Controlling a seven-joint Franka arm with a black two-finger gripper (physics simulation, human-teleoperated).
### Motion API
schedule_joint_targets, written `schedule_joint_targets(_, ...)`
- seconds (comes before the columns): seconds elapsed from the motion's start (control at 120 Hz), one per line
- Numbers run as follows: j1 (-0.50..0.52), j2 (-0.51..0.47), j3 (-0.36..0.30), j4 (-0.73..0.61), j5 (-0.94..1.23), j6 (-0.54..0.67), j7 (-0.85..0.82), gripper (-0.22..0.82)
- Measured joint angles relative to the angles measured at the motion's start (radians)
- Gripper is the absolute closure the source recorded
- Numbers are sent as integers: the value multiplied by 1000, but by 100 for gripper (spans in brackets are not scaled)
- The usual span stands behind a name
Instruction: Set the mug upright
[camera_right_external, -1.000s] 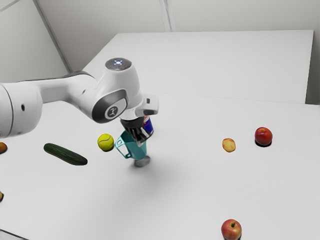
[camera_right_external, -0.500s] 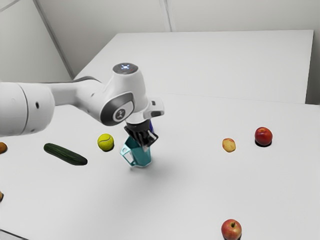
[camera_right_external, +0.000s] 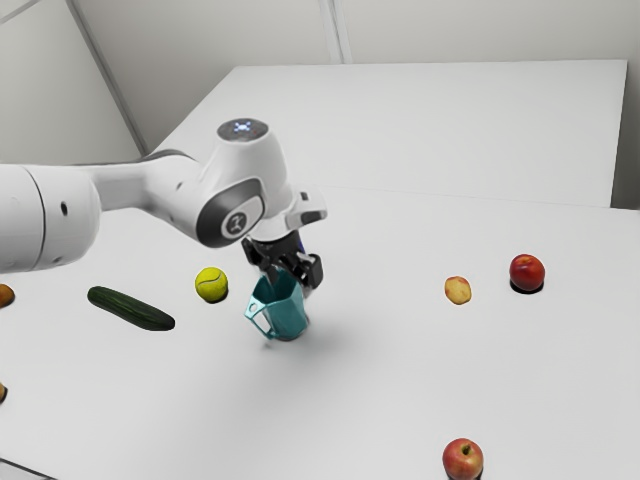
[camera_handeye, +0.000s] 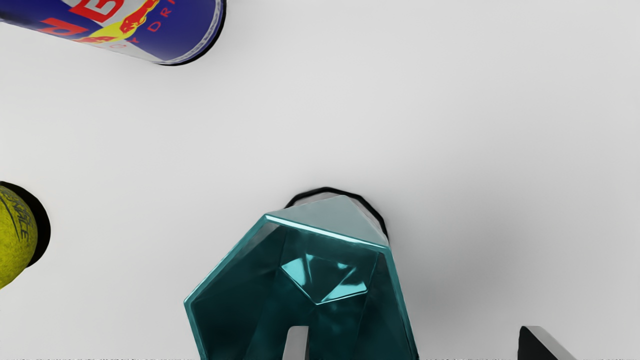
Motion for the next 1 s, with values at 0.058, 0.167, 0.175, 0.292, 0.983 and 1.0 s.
schedule_joint_targets(0.058, -1, -16, 0, -2, 0, -2, -3, 12)
schedule_joint_targets(0.167, -1, -39, 0, -3, 0, -6, -7, 7)
schedule_joint_targets(0.175, -1, -41, 0, -3, -1, -7, -8, 7)
schedule_joint_targets(0.292, -1, -61, 0, 18, -1, -14, -11, 4)
schedule_joint_targets(0.983, 250, 155, -46, 680, -128, -448, 192, 0)
schedule_joint_targets(1.0, 250, 157, -46, 683, -130, -454, 196, 0)
